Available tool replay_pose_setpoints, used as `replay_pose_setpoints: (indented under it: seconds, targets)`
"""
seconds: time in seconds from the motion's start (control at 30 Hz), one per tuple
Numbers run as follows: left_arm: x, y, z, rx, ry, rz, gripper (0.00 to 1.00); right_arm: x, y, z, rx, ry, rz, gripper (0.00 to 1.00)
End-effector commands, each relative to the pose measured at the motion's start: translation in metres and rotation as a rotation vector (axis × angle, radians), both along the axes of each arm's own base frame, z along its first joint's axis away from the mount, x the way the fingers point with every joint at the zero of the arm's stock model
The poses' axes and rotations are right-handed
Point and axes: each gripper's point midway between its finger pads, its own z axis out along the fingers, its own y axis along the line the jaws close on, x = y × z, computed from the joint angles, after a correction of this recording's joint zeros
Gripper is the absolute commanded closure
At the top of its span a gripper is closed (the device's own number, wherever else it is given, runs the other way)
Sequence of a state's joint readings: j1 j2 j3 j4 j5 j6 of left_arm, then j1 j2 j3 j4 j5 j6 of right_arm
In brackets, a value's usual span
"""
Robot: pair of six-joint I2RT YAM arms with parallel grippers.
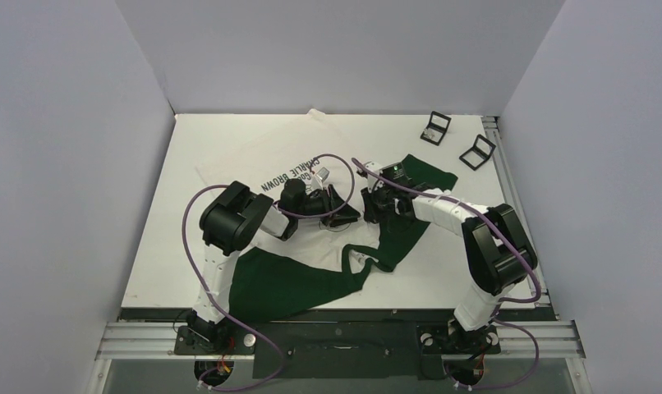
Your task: Remove the brooch from the garment
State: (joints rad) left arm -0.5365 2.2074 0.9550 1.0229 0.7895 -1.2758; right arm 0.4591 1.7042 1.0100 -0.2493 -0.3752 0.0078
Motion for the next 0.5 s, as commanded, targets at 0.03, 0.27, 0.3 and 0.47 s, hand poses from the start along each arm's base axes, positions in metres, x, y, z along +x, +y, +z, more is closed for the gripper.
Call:
replay_pose_setpoints:
  seconds: [0.03,0.27,0.3,0.47]
  targets:
    - [0.004,0.003,0.016,-0.022,-0.079,-0.001,0.64,0.012,-0.004,0.015,0.018,-0.059,-0.016,0.95]
    - [0.006,0.013,0.007,0.012,-0.069,0.019,0.65,0.007,-0.003,0.017,0.067,-0.040,0.003,1.00]
    - [0.005,0.014,0.005,0.019,-0.067,0.019,0.65,0.005,-0.004,0.017,0.074,-0.036,0.006,1.00]
    - [0.002,0.022,0.000,0.050,-0.076,0.014,0.67,0.000,0.003,0.022,0.138,-0.036,0.042,1.00]
